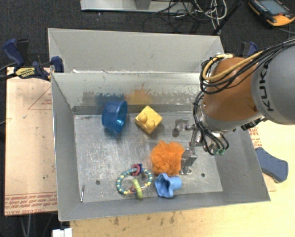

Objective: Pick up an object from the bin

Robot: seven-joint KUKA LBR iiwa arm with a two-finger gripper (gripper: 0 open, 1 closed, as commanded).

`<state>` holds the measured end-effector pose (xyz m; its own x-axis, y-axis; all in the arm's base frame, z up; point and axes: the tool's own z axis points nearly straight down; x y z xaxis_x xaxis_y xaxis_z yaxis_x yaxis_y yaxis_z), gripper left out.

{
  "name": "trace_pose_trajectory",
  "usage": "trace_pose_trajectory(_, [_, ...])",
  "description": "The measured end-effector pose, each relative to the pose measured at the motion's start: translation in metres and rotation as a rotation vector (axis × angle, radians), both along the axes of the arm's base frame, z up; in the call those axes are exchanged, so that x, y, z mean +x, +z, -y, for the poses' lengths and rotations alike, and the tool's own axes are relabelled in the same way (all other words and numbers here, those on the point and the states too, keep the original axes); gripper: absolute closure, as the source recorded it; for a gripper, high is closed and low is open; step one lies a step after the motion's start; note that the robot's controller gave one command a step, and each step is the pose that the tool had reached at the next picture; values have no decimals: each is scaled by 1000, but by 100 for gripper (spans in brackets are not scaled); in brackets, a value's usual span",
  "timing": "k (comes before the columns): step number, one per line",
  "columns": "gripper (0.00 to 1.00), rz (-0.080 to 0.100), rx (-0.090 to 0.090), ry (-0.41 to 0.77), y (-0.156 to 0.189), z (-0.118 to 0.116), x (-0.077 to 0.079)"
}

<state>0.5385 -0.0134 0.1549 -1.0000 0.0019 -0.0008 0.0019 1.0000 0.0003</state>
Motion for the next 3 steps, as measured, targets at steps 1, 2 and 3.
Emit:
trace_pose_trajectory(1, [0, 3, 0, 151, -40, -13, 27])
trace_pose_trajectory(2, [100, -3, 0, 315, -83, -17, 23])
trace_pose_trajectory(3, [100, -3, 0, 315, -83, -17, 23])
